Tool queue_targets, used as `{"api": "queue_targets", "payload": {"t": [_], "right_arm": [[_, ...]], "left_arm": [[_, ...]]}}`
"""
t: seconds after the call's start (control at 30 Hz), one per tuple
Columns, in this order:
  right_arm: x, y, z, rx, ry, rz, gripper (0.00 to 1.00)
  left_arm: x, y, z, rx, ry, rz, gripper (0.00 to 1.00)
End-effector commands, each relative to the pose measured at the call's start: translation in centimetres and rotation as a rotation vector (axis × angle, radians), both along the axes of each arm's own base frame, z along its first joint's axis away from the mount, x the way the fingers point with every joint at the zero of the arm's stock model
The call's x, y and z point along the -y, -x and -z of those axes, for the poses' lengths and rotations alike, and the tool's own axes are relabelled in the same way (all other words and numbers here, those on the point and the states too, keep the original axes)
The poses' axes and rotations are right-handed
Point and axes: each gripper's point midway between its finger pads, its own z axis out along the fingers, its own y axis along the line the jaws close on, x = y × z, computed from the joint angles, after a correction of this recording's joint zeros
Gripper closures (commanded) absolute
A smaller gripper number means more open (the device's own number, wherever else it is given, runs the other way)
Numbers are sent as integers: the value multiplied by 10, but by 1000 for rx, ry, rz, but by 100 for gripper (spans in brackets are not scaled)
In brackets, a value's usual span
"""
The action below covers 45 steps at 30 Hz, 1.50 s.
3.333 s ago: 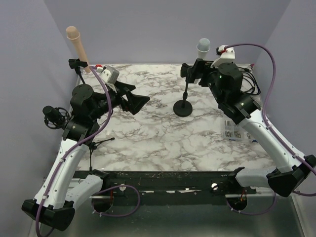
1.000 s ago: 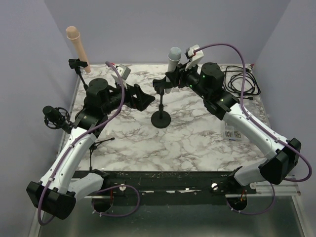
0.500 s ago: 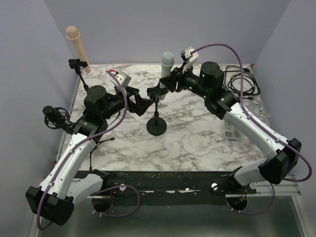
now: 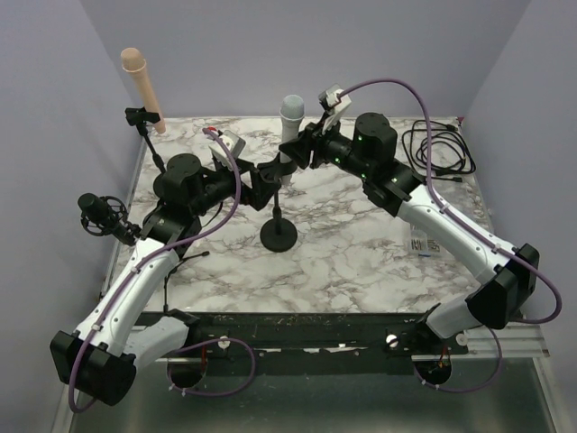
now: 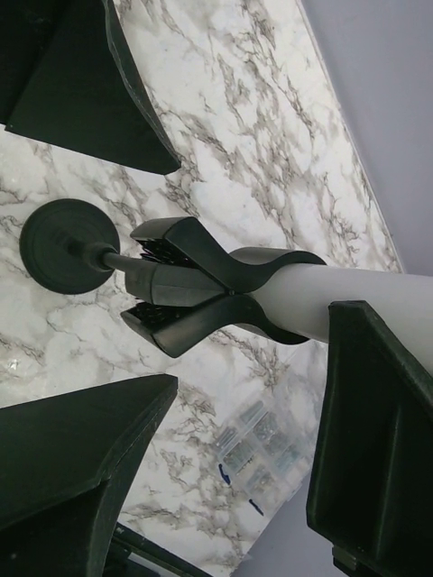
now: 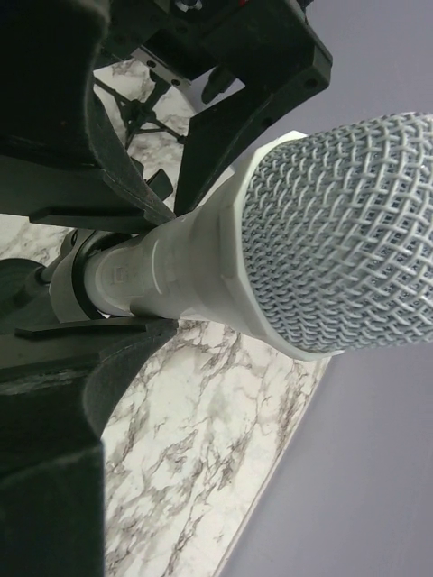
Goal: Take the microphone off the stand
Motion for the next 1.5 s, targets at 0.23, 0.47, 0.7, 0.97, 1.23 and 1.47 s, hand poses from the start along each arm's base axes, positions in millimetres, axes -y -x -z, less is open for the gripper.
{"api": "queue_targets", "payload": {"t": [0.23,0.47,0.7,0.97,1.23,1.47], "right_arm": [[-29,18,25,-138,4,-61,99],[-33,20,26,-138,14,-52,99],[-33,22,23,-125,15,-44,99],[-21,16,18,-108,13,29,99],[27,-18,-8,-87,-57,369,99],[-21,16,-6,-38,23,39,99]], "left_arm": [[4,-7,4,-31,-19,-14,22],[3,-8,6,-41,-32,-23,23],[1,-11,9,-64,-39,-46,69],[2,-9,8,-38,-30,-39,100],[4,-6,11,-29,-54,-30,100],[4,-5,9,-44,-50,-31,98]]}}
